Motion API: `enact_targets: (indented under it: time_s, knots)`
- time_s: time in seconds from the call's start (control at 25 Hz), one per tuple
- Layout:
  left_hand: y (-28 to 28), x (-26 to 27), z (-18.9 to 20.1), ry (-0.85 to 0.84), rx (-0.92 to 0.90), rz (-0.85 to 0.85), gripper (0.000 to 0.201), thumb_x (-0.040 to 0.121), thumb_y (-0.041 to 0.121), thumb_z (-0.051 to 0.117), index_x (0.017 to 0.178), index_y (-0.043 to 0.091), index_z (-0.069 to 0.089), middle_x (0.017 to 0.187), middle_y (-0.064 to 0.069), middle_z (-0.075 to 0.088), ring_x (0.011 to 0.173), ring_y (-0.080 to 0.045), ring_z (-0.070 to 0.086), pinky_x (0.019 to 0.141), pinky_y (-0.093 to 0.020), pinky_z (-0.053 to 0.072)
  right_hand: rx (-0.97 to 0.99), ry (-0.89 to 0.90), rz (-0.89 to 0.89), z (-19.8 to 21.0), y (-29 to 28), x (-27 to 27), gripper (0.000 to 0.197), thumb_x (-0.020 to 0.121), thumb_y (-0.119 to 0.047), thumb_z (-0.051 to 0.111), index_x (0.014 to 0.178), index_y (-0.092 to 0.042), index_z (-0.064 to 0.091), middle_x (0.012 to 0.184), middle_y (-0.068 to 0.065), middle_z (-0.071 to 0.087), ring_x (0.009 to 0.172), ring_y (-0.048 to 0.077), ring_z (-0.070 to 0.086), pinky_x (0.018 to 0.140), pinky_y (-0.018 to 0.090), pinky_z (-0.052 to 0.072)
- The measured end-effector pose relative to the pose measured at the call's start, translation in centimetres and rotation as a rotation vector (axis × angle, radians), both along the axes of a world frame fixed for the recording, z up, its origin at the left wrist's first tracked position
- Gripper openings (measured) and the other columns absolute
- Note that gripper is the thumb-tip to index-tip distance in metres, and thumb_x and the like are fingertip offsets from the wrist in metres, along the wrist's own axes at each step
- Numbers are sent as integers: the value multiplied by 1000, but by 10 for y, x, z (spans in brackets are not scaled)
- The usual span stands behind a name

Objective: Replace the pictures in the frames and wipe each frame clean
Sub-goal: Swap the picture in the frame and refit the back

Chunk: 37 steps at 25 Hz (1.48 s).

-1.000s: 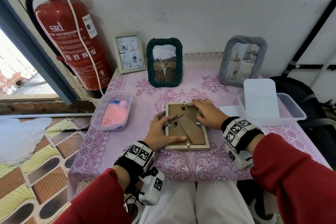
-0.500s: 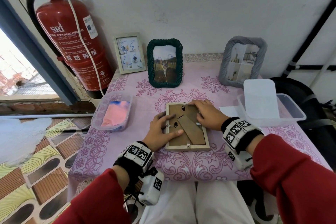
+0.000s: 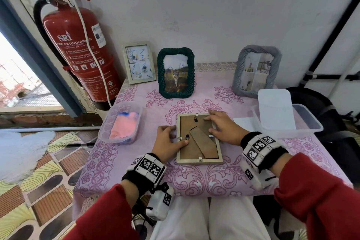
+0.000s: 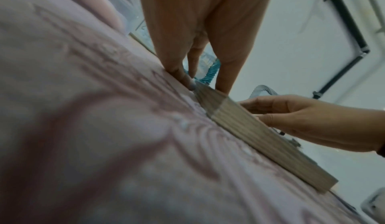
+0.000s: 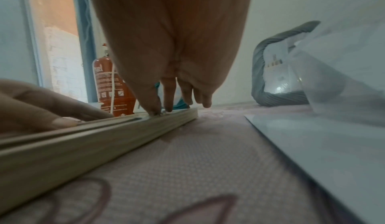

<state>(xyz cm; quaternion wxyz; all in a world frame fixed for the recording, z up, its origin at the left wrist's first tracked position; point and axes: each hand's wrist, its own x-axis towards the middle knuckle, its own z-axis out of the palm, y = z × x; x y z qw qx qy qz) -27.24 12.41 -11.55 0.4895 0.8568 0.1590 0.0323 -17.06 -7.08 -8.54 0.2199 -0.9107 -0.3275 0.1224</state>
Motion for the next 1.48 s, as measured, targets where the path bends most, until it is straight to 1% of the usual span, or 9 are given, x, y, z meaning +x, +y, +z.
enact_targets:
  time_s: [0.2, 0.28, 0.4, 0.68, 0.84, 1.0, 1.08, 1.36, 1.48]
  knots:
    - [2, 0, 8, 8, 91, -32, 51, 77, 18, 76, 122, 2, 59, 112, -13, 52, 105, -24, 53, 92, -27, 47, -4, -20, 6, -1, 2, -13, 36, 90, -15, 54, 126, -10, 54, 126, 11, 48, 122, 24, 35, 97, 23, 27]
    - [2, -2, 12, -39, -70, -56, 43, 79, 6, 71, 119, -5, 60, 105, -13, 63, 103, -20, 59, 84, -23, 51, 8, 9, -7, 1, 2, -17, 35, 90, -15, 54, 126, -11, 55, 125, 11, 48, 122, 24, 35, 98, 23, 28]
    - [-4, -5, 23, -83, -390, -23, 46, 83, -2, 65, 127, -3, 52, 92, -2, 68, 77, 2, 65, 69, -13, 53, 79, 22, -45, 7, 3, -22, 34, 90, -14, 54, 125, -13, 55, 125, 11, 50, 121, 24, 40, 102, 27, 31]
    - [-26, -1, 44, -168, -676, -11, 57, 79, -3, 67, 132, 2, 46, 90, -10, 66, 74, -12, 66, 67, -21, 57, 335, 38, -128, 37, 4, -32, 33, 92, -11, 54, 125, -13, 56, 122, 9, 52, 111, 16, 51, 87, 12, 33]
    - [-38, -5, 63, -239, -649, -58, 53, 79, 0, 70, 127, 9, 51, 98, -8, 65, 75, -13, 65, 69, -23, 56, 542, 20, -211, 61, 4, -34, 32, 92, -10, 55, 124, -12, 57, 118, 13, 53, 103, 16, 54, 82, 5, 40]
    - [-50, -7, 85, -390, -497, -117, 54, 77, -3, 71, 125, 13, 51, 100, -6, 62, 65, -5, 64, 64, -18, 54, 819, 118, -269, 84, 5, -37, 28, 92, -15, 57, 119, -13, 57, 117, 8, 62, 105, 19, 60, 86, 35, 54]
    - [-54, -7, 92, -449, -426, -140, 55, 74, -5, 72, 122, 16, 53, 101, -7, 63, 71, -13, 66, 68, -24, 56, 949, 197, -292, 94, 6, -39, 26, 90, -18, 59, 116, -13, 55, 111, 7, 65, 103, 19, 64, 84, 41, 56]
    - [-60, -9, 91, -528, -250, -175, 51, 73, 2, 75, 116, 23, 57, 107, 8, 63, 84, -20, 63, 73, -37, 57, 1145, 214, -374, 105, 8, -44, 25, 85, -11, 66, 102, -7, 49, 100, 11, 66, 78, 6, 69, 63, 25, 59]
    - [-59, -10, 86, -532, -230, -215, 54, 76, 3, 73, 124, 24, 56, 117, 4, 61, 97, -17, 61, 79, -34, 56, 1164, 222, -420, 102, 8, -46, 24, 86, -8, 63, 104, -5, 48, 102, 13, 66, 84, 17, 69, 69, 34, 61]
